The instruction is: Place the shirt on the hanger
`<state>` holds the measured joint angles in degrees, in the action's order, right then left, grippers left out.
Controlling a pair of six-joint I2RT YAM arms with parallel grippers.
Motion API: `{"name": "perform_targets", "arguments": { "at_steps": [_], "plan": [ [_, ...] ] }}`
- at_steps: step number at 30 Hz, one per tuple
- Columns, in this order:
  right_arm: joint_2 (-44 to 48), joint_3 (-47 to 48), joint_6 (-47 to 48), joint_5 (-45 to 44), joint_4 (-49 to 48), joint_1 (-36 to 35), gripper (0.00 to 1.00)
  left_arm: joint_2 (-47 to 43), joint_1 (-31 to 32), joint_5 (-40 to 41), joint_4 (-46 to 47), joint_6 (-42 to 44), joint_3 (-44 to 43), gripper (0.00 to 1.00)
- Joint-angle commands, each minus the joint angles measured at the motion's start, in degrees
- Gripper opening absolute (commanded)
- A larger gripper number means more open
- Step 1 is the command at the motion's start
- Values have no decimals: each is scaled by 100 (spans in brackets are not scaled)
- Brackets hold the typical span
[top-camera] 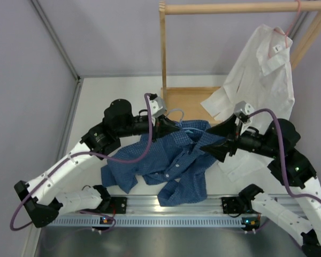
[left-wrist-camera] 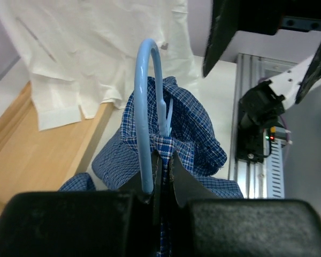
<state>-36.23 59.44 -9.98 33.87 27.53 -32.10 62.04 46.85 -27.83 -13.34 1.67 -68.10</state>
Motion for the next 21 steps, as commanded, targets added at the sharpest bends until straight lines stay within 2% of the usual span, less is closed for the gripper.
{"name": "perform_targets", "arguments": {
  "at_steps": [1,4,8,11,15,18,20,21],
  "plan": [
    [-569,182,198,1452,-448,54,75,132,-9,-1144,113,-53,-318,0],
    [-807,296,-65,1912,-1046,54,75,264,0,-1539,113,-123,-345,0],
    [-921,270,-329,2098,-1838,46,74,440,43,-2199,121,-106,-389,0],
    [-1131,305,-663,2377,-2426,37,71,475,105,-2253,113,-106,-389,0],
    [-1430,349,-804,2344,-2673,-77,68,528,131,-2375,121,-106,-380,0],
    [-1685,287,-1067,2422,-3253,-165,58,537,140,-2393,113,-88,-371,0],
    [-1913,314,-1146,2484,-3420,-253,43,572,140,-2393,121,-79,-389,0],
    [-1958,357,-1129,2493,-3430,-305,28,581,140,-2402,113,-97,-415,0]
  ]
}}
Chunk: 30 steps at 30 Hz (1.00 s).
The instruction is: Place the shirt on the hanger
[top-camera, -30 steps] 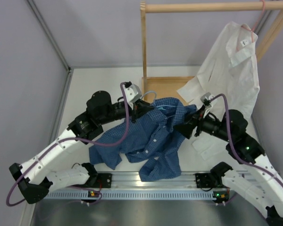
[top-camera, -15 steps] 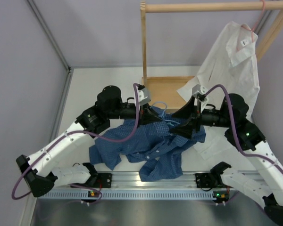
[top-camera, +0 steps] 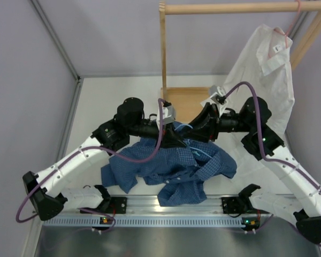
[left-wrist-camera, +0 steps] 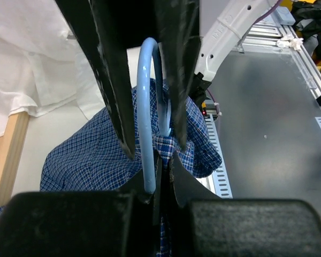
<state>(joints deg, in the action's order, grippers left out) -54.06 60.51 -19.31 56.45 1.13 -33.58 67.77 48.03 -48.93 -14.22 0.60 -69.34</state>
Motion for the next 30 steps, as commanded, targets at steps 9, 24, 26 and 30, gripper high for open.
{"name": "perform_targets", "arguments": {
  "at_steps": [9,24,26,30],
  "plan": [
    [106,154,-30,-781,-702,-201,0,-422,13,996,200,45,-176,29],
    [564,1690,902,-3043,1697,-192,0,-2891,13,7379,139,-859,1130,98],
    [528,1998,964,-3034,2021,-192,0,-3146,13,7450,130,-991,1483,98],
    [511,2263,973,-2824,2243,-193,0,-3253,13,7477,550,-1088,2125,98]
  ]
}}
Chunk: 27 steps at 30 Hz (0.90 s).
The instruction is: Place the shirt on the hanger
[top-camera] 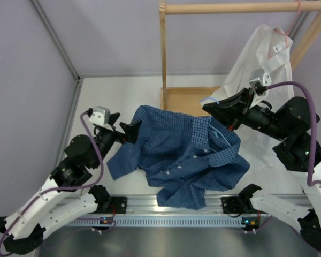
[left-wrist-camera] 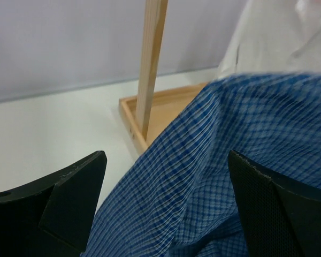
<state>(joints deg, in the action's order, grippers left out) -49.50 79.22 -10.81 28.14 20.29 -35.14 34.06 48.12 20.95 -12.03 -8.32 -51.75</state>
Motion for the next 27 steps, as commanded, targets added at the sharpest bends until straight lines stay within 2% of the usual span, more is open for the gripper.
{"name": "perform_targets", "arguments": {
  "at_steps": [1,6,8,10,11,12,14,16,17,19,20,25,26,27],
  "plan": [
    [71,419,105,25,343,-46,0,240,5,480,377,-188,384,98],
    [107,515,35,280,431,-46,0,750,-4,427,623,-275,367,98],
    [115,507,26,236,458,-37,0,970,-13,497,851,-293,358,88],
    [142,489,26,236,458,-37,0,1250,-57,812,965,-320,323,59],
    [159,480,35,210,458,-37,0,1356,-83,1006,992,-355,236,38],
    [212,472,61,157,458,-37,0,1488,-118,1260,940,-511,157,0],
    [317,376,131,-279,493,-46,0,1839,-302,2170,521,-810,-141,0],
    [510,252,324,-781,528,-46,0,2129,-765,2640,72,-1495,-327,0],
    [572,104,360,-1288,554,-46,0,2192,-1004,2607,-131,-1715,-397,0],
    [721,-20,413,-1609,546,-37,0,2288,-1626,2135,-352,-2059,-415,0],
    [739,-64,413,-1662,528,-37,0,2298,-1778,1515,-344,-2112,-398,0],
    [362,120,246,-1171,467,-46,0,2096,-1841,430,191,-1946,-152,0],
    [301,190,220,-1084,441,-37,0,2043,-1841,184,306,-1833,-117,7],
    [178,234,220,-1057,397,-46,0,1973,-1841,-71,429,-1771,-82,8]
  ]
}}
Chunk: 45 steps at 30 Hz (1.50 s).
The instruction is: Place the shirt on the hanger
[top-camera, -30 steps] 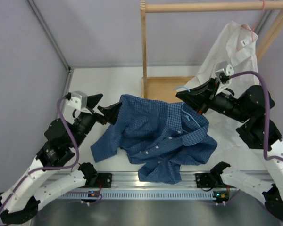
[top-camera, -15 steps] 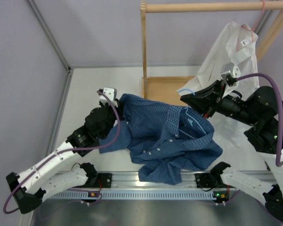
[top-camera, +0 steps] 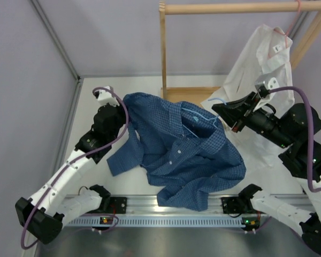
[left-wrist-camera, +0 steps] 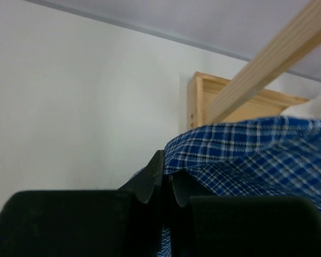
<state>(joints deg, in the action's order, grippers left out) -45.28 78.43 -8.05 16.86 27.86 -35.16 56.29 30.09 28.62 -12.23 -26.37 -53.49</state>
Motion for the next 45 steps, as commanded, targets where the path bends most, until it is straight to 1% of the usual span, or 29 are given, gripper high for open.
{"name": "perform_targets", "arguments": {
  "at_steps": [1,2,4,11,12,13,14,15,16,17,18,19,20,22,23,24,25,26,27,28,30,31,33,36,40,42,45],
  "plan": [
    [-297,356,-56,80,-360,-35,0,-416,-38,-1215,615,62,120,7],
    [-350,444,-56,80,-369,-35,0,-496,-29,-1366,677,140,129,3],
    [-473,593,-38,89,-386,-44,0,-689,-29,-1613,696,202,76,0],
    [-632,787,-109,-112,-649,-35,0,-804,-38,-1334,222,413,-126,0],
    [-649,796,-100,-148,-667,-35,0,-804,-38,-1168,108,387,-170,6],
    [-649,857,-100,-174,-668,-44,0,-761,-29,-887,-85,352,-248,20],
    [-658,901,-74,-183,-650,-35,0,-647,-29,-302,-522,326,-484,58],
    [-640,928,-65,-166,-641,-35,0,-585,-38,-35,-752,343,-626,85],
    [-623,980,-56,-166,-632,-35,0,-506,-29,212,-972,360,-784,98],
    [-597,1016,-30,-174,-598,-44,0,-444,-38,510,-1183,430,-959,98],
    [-596,1068,-21,-157,-536,-35,0,-374,-38,487,-1438,509,-1300,98],
    [-622,1243,14,-122,-440,-35,0,-382,-38,312,-1449,588,-1460,98],
    [-666,1332,49,-9,-317,-44,0,-408,-38,-612,-1432,807,-1610,98],
    [-789,1534,102,263,0,-35,0,-470,-38,-2090,-924,1307,-1971,98],
    [-798,1552,111,343,79,-44,0,-366,-38,-2898,-730,1406,-2094,98],
    [-781,1561,146,448,254,-35,0,-234,-29,-4263,-580,1459,-2243,98],
    [-764,1552,190,606,342,-35,0,-33,-29,-4886,-579,1677,-2740,98],
    [-694,1535,216,686,430,-44,0,370,-20,-5493,-666,1792,-3006,98],
    [-658,1482,251,774,570,-44,0,565,-20,-6647,-719,1889,-3218,98],
    [-606,1447,269,992,589,-35,0,741,-12,-7338,-824,2273,-3524,98],
    [-465,1351,287,1222,633,-44,0,1102,15,-8664,-843,2513,-3641,98],
    [-430,1324,313,1449,651,-44,0,1199,50,-8924,-843,2592,-3746,98],
    [-324,1297,366,1626,677,-35,0,1410,242,-9277,-843,2847,-3809,98],
    [-245,1236,462,1803,686,-35,0,1691,541,-9270,-843,2971,-3870,98],
    [-236,1174,542,1803,686,-35,0,2043,796,-9813,-843,2954,-3923,97],
    [-236,1131,559,1829,686,-44,0,2140,1016,-9797,-851,2988,-3879,97],
    [-245,1087,612,1882,668,-44,0,2228,1271,-9762,-851,3050,-3818,93]
  ]
}}
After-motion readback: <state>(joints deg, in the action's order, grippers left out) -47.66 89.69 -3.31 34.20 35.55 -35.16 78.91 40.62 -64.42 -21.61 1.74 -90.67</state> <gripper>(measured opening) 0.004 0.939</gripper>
